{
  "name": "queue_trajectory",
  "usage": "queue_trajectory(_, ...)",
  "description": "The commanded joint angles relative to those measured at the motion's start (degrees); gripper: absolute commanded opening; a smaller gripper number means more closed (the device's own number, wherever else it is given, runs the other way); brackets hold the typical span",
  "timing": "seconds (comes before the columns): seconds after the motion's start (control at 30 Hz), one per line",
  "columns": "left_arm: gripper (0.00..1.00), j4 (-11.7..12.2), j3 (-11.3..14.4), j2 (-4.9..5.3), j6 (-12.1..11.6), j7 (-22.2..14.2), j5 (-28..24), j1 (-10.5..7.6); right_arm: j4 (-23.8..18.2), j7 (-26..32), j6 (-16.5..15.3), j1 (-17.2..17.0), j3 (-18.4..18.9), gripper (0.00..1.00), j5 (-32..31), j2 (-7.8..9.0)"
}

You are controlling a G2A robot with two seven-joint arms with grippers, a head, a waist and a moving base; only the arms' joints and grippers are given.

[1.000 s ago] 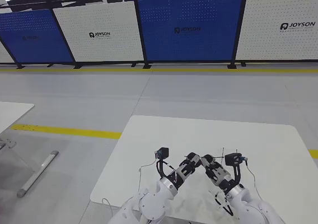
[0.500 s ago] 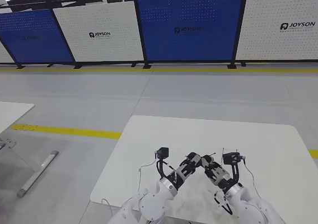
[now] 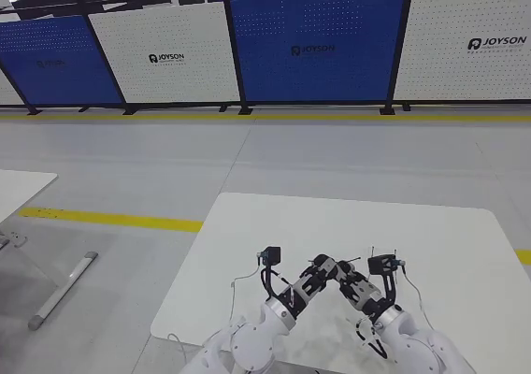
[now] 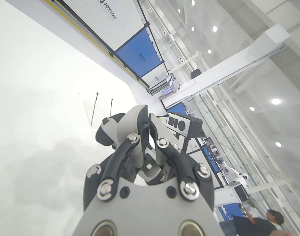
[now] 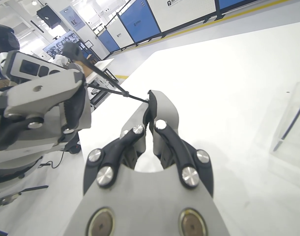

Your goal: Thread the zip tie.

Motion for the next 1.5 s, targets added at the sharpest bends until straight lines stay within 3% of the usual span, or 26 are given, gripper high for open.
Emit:
queue_trajectory(0.0,0.0,-0.3,-0.1,0.03,-0.1,0.0,-0.1,0.15,0.3,0.2,0.0,0.1,-0.1,0.0,0.0,-0.02)
queue_trajectory(0.57,0.0,-3.7,-0.8,0.44,-1.9,0.2,0.9,2.37,2.4,0.6,0.4,1.2,-1.1,0.0,-0.3,-0.25)
queue_trajectory(0.9,0.0,-4.3,-1.1,0.6,-1.8,0.6,1.6,3.13,3.3,0.2,0.4,1.7,-1.6,0.0,-0.2,-0.44)
queue_trajectory(0.93,0.0,-4.1,-1.1,0.57,-1.3,1.3,2.0,3.06,3.3,0.1,0.5,1.7,-1.6,0.35,0.0,-0.46)
queue_trajectory(0.97,0.0,-4.0,-1.1,0.53,-0.9,1.8,2.2,2.98,3.3,-0.2,0.5,1.7,-1.5,0.99,0.2,-0.46)
queue_trajectory(1.2,0.0,-2.4,-1.0,0.11,0.6,4.2,0.3,1.91,0.9,-3.9,-0.8,-1.3,2.4,1.0,2.3,0.16)
queue_trajectory(1.37,0.0,-1.6,-1.7,0.0,1.0,4.9,-1.0,1.35,-3.4,-6.9,-3.8,-6.2,8.2,1.0,6.1,1.18)
queue_trajectory(1.47,0.0,-1.2,-1.8,-0.05,1.7,5.1,-1.0,1.05,-6.8,-9.2,-3.8,-9.1,11.5,1.0,8.4,1.77)
